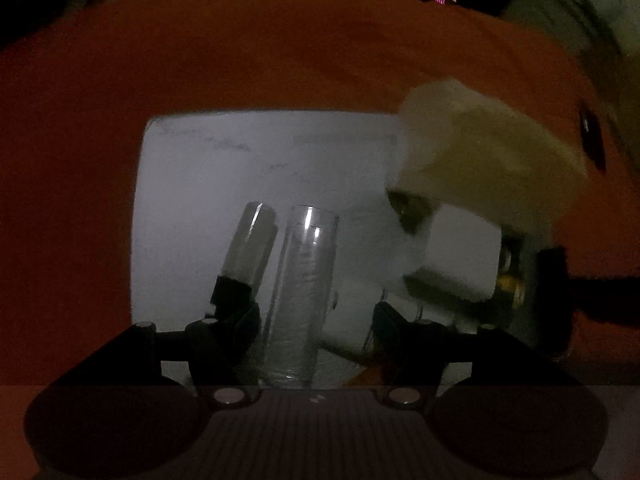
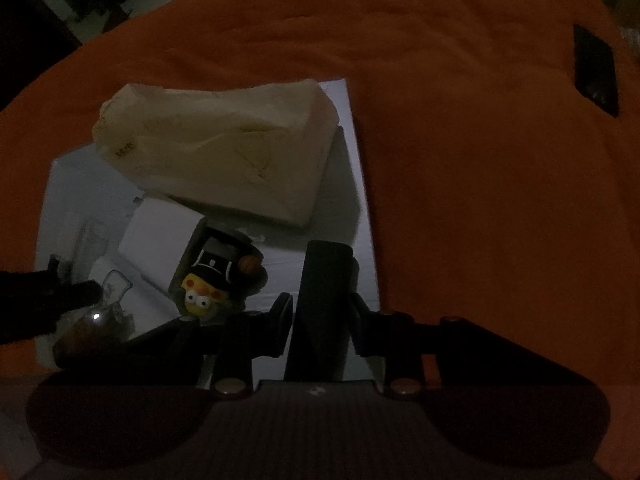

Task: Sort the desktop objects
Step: 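Lift the glass tube with the left gripper while the right gripper lifts the black marker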

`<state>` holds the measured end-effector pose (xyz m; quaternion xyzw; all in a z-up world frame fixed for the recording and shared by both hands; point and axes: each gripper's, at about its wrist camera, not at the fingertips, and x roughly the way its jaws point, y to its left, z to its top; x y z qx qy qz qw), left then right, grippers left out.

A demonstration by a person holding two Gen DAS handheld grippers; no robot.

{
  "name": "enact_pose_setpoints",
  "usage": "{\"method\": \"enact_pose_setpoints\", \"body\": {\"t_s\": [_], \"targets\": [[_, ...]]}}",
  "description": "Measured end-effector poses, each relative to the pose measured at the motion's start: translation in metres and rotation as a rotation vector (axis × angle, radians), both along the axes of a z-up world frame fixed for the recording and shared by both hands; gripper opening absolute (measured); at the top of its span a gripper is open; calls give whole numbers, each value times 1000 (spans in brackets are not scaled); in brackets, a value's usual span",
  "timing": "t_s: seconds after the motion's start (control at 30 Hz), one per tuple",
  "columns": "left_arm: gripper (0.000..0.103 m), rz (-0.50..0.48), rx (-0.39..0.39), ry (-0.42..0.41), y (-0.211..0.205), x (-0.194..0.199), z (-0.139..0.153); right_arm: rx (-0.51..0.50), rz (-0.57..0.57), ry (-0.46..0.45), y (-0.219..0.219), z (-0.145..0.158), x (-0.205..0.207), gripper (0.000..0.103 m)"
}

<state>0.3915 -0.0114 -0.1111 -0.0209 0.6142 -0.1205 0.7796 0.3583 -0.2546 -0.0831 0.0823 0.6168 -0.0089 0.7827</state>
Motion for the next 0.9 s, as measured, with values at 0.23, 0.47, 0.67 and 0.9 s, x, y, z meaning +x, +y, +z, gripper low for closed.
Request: {"method": "enact_pose_setpoints", "body": {"t_s": [0.23,0.47,0.67,0.9], "targets": [[52,-40,39,-29,-7,-4,0,10,16,-5,5,0,0,30],[28,-27,63,-55,-6,-8,1,7,16,7,1,0,1,30],[27,-13,43,-52,0,-5,1,-16,6,21,2,-6,0,34],[26,-37,66,-74,-11,-11,0,-45,31,21,10,-9,-2,31]]}}
